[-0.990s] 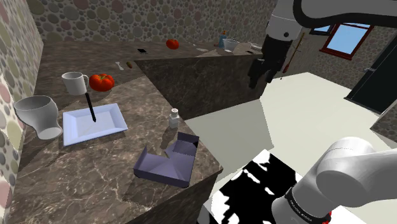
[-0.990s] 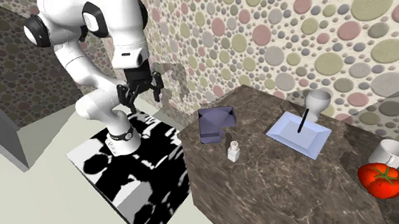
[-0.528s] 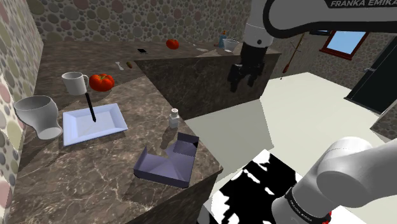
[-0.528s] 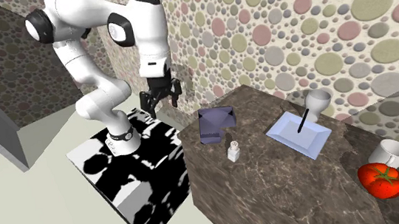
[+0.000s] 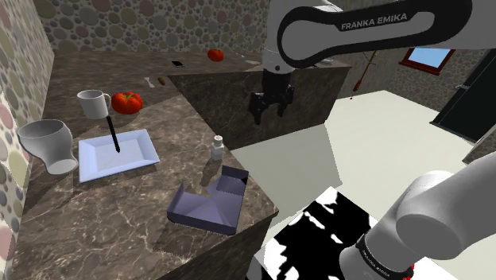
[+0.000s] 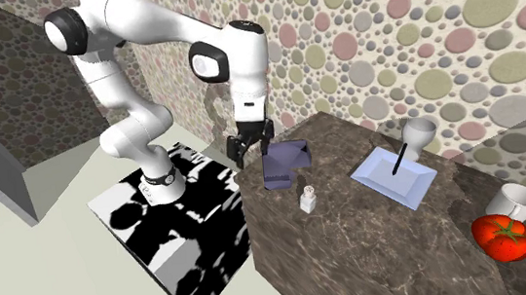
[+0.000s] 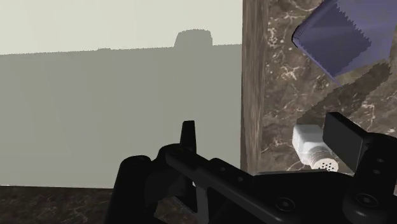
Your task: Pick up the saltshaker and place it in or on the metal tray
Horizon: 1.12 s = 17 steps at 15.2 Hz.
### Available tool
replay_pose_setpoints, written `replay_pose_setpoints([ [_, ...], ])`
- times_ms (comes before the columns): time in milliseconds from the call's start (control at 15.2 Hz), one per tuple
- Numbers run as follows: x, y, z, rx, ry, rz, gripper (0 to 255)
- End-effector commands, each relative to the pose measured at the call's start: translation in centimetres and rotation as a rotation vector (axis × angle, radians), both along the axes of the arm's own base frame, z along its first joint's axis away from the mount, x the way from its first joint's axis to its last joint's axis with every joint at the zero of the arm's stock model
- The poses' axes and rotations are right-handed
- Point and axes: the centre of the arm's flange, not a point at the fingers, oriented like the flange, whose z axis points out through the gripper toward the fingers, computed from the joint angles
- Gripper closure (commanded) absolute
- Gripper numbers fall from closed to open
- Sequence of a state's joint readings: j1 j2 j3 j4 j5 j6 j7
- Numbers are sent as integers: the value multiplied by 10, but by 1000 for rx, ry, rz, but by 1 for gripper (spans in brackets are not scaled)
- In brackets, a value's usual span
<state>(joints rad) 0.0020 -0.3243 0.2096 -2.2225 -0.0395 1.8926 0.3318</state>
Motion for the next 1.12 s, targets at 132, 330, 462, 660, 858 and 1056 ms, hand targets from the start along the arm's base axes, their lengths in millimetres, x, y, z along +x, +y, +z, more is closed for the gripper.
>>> replay_pose_setpoints([
  [132,39,27,-28,-2,7,-5,0],
  [330,67,48,-48,-5,13,-8,0],
  [462,86,61,-62,-7,17,-10,0],
  [660,114,82,-83,-9,22,-13,0],
  [858,134,97,-98,-11,26,-16,0],
  [1056,134,95,-114,-11,26,-16,0],
])
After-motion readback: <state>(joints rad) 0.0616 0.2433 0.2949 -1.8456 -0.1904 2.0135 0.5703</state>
